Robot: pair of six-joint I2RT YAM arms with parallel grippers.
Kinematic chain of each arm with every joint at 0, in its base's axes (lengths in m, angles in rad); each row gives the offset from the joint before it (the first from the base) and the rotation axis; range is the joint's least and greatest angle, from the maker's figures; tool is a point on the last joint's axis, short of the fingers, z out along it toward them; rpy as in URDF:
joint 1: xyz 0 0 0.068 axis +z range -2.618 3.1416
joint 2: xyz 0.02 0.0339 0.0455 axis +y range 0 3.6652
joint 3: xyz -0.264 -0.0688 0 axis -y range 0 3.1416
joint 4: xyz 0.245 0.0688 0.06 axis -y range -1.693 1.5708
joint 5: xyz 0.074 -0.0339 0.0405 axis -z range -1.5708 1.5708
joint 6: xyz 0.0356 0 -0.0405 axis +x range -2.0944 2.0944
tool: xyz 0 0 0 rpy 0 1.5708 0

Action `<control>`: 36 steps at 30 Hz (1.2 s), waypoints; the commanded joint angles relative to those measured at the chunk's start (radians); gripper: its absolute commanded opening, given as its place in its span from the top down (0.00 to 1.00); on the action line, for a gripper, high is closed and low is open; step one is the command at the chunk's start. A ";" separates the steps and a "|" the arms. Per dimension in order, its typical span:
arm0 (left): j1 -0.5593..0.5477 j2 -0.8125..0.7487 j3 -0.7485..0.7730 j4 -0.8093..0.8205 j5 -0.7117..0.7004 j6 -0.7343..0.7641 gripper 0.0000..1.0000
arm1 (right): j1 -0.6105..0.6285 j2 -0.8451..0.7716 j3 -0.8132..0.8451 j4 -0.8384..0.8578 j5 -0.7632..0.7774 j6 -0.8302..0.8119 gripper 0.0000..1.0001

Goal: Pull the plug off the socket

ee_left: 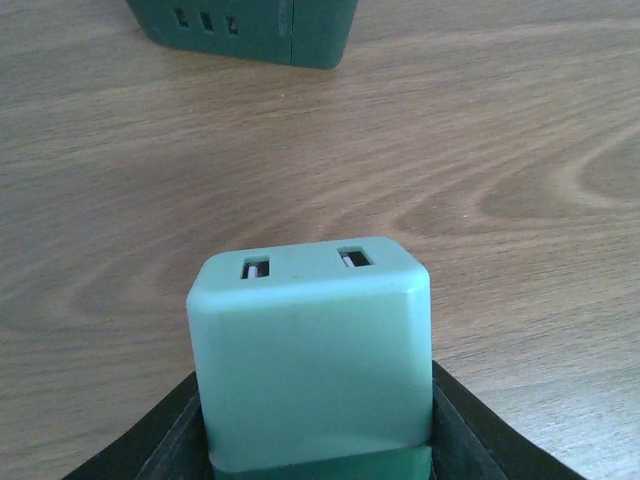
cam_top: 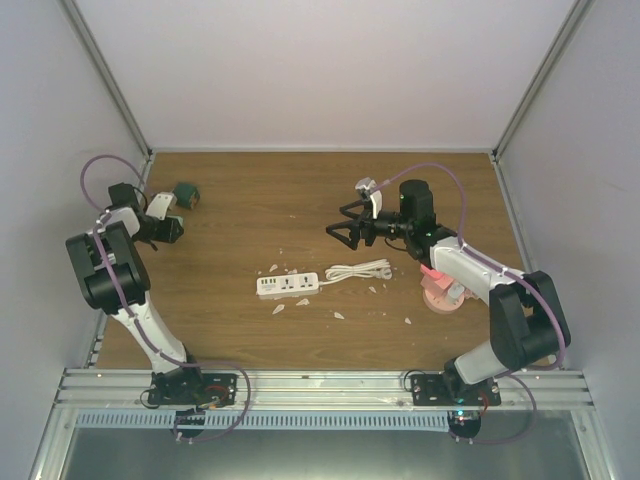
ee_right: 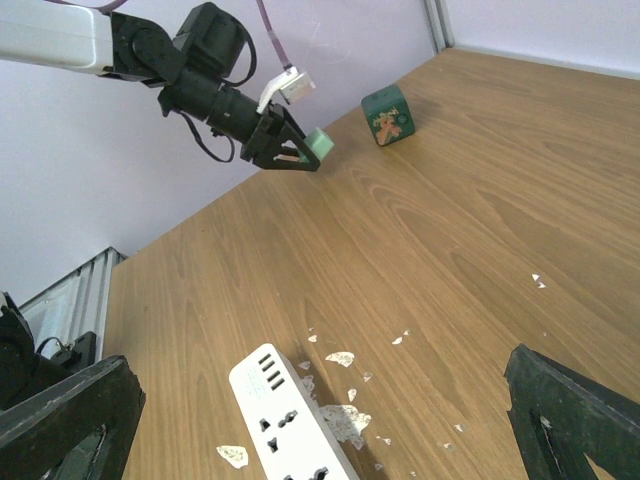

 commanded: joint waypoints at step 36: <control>-0.115 -0.468 -0.238 -0.030 0.125 0.022 0.01 | -0.008 0.032 0.106 -0.164 -0.026 -0.219 0.00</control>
